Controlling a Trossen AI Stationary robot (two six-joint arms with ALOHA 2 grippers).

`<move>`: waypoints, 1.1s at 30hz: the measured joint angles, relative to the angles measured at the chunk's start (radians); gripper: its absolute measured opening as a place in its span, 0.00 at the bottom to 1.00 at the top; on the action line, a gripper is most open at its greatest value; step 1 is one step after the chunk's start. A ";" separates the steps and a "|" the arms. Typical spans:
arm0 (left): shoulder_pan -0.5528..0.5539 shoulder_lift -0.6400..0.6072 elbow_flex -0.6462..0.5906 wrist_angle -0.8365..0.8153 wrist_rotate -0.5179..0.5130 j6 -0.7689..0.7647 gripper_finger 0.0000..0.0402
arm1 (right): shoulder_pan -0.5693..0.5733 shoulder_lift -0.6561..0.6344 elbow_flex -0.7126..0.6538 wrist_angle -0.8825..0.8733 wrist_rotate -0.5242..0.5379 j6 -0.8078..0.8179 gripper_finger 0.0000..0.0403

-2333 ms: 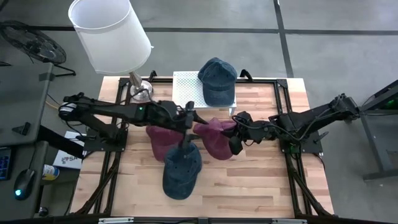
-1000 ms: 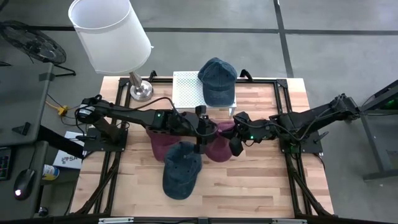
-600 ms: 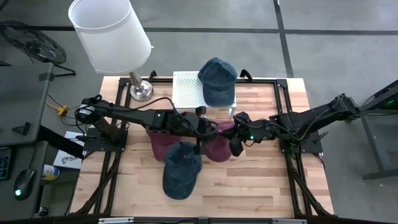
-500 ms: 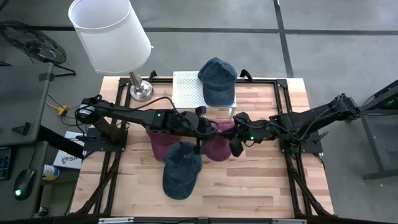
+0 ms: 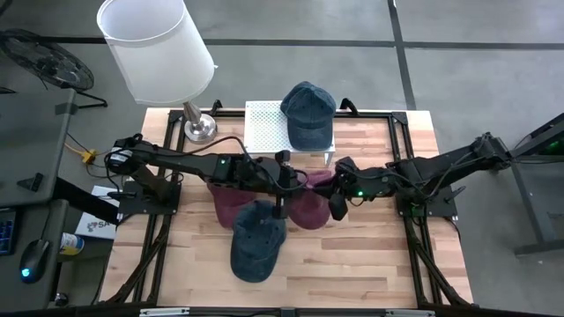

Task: Pick & Place hat
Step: Put the bottom red cap on the shelf

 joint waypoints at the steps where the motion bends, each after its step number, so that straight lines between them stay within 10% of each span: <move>1: 0.000 -0.004 0.000 0.005 -0.001 0.000 0.01 | 0.000 -0.010 0.000 0.001 0.000 0.000 0.20; 33: 0.001 -0.199 0.141 -0.207 -0.087 0.112 0.01 | 0.007 -0.112 0.001 0.006 0.005 -0.166 0.26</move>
